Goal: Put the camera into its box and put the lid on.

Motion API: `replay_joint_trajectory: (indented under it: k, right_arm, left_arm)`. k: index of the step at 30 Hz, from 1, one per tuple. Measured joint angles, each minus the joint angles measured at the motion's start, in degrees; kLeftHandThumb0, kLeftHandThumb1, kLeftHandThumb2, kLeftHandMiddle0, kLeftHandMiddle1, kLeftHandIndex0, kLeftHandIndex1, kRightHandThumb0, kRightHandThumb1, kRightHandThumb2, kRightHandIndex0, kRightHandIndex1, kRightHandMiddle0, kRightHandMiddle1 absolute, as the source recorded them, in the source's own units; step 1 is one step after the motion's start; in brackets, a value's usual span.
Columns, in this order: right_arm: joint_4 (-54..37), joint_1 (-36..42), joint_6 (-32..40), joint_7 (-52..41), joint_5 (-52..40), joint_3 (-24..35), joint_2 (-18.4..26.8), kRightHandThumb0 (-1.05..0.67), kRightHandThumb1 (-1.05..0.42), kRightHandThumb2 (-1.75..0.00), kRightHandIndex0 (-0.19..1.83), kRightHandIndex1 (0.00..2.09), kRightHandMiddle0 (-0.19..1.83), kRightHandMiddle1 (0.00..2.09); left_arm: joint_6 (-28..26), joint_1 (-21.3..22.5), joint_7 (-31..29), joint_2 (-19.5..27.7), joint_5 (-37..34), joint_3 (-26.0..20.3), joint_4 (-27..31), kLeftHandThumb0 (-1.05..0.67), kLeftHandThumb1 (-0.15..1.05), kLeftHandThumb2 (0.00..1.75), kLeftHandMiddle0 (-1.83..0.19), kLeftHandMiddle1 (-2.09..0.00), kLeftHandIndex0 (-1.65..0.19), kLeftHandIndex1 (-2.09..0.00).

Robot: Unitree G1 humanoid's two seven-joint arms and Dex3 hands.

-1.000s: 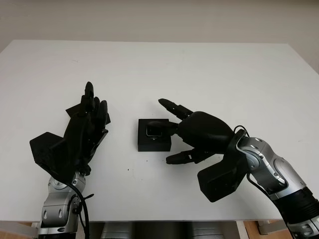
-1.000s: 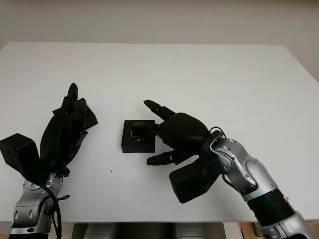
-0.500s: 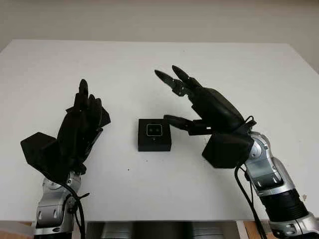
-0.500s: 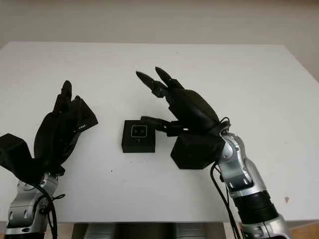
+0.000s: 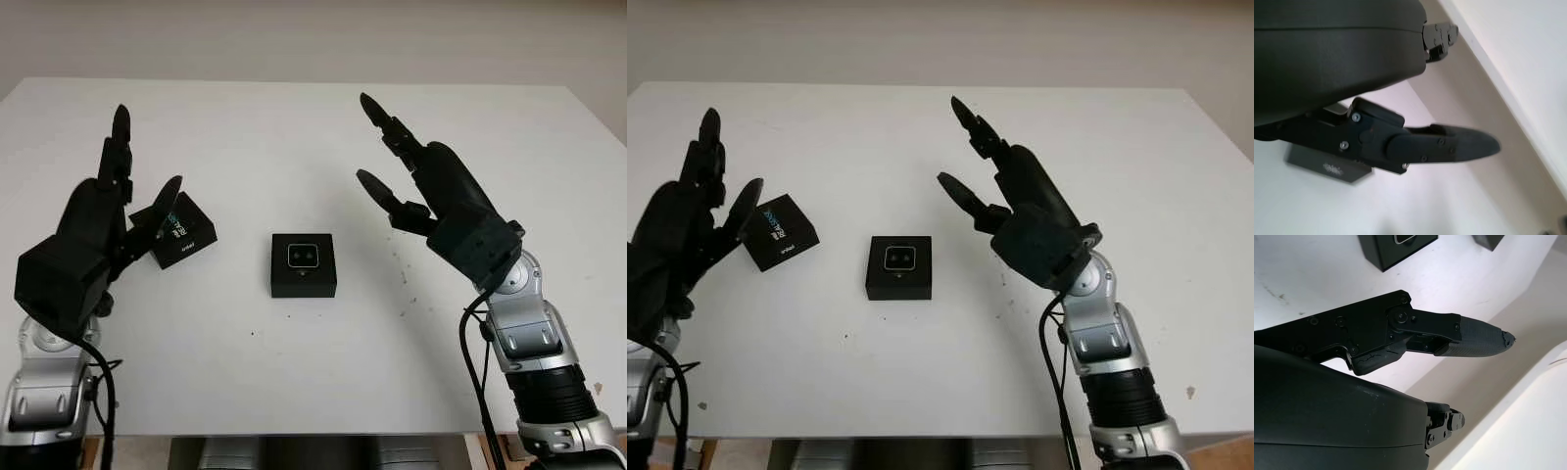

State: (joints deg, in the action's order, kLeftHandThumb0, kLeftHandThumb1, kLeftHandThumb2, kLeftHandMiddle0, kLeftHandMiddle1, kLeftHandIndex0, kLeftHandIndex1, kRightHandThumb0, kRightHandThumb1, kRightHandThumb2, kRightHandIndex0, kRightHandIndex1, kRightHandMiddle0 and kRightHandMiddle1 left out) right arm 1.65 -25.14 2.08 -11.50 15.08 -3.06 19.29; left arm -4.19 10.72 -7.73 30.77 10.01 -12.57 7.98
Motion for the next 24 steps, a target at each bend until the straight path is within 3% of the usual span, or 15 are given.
replay_joint_trajectory:
  k: [7, 15, 24]
  right_arm:
    - [0.3, -0.2, 0.9, -0.1, -1.0, 1.4, 0.8, -0.81, -1.05, -0.6, -0.02, 0.07, 0.02, 0.03]
    - [2.5, -0.6, -0.8, 1.9, -2.5, 3.0, 1.0, -0.84, -1.05, -0.6, 0.01, 0.08, 0.03, 0.04]
    - [4.4, -1.8, -0.9, 3.4, -4.6, 3.8, 0.7, -0.85, -1.05, -0.61, 0.0, 0.06, 0.03, 0.04]
  left_arm:
    - [0.4, 3.4, -0.4, 6.2, 10.2, 3.8, -5.9, -0.92, 1.04, 0.07, 0.19, 0.0, 0.19, 0.0]
    - [-2.6, 6.8, -0.6, 7.0, 18.3, 9.7, -10.3, -1.04, 1.05, 0.12, 0.19, 0.0, 0.19, 0.0]
    - [-2.8, 8.7, -3.7, 7.3, 19.9, 13.7, -14.5, -1.05, 1.05, 0.16, 0.19, 0.0, 0.19, 0.0]
